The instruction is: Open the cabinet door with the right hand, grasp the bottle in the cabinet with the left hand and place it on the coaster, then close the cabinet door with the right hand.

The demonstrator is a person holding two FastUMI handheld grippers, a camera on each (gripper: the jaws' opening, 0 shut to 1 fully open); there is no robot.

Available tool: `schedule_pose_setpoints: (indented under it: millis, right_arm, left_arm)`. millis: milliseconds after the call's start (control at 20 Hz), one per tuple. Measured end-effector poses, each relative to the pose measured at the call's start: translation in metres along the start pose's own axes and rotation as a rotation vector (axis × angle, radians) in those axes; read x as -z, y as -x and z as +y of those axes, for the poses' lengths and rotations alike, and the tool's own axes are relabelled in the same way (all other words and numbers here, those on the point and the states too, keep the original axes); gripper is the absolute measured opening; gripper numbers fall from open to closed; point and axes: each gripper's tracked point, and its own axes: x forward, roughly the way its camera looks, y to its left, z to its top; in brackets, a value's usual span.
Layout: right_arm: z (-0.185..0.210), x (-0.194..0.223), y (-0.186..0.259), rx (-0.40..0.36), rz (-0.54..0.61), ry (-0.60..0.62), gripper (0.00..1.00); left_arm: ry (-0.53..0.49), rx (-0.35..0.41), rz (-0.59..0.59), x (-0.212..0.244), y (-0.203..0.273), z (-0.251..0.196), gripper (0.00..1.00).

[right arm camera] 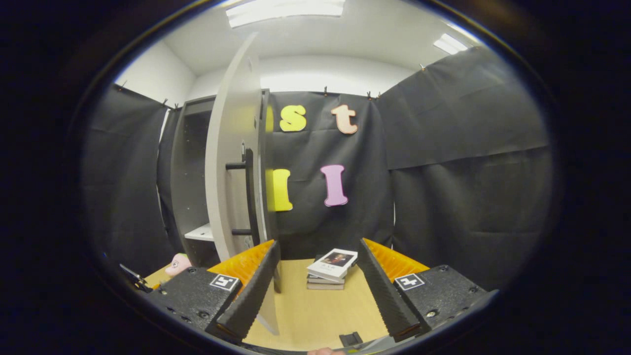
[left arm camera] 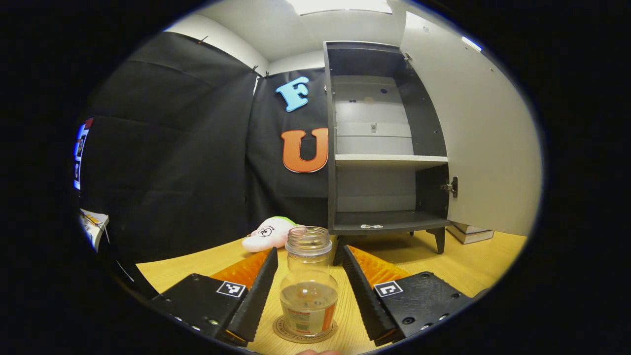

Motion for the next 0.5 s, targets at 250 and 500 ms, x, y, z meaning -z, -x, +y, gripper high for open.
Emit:
schedule_pose_setpoints:
  millis: [250, 500]
  right_arm:
    - [-0.004, 0.007, -0.002, -0.006, 0.007, -0.016, 0.99]
    - [-0.005, 0.003, -0.010, -0.018, -0.019, -0.013, 1.00]
  left_arm:
    - [-0.001, -0.014, -0.004, -0.024, 0.007, 0.009, 0.94]
    - [0.028, 0.035, 0.027, -0.068, 0.018, 0.005, 0.95]
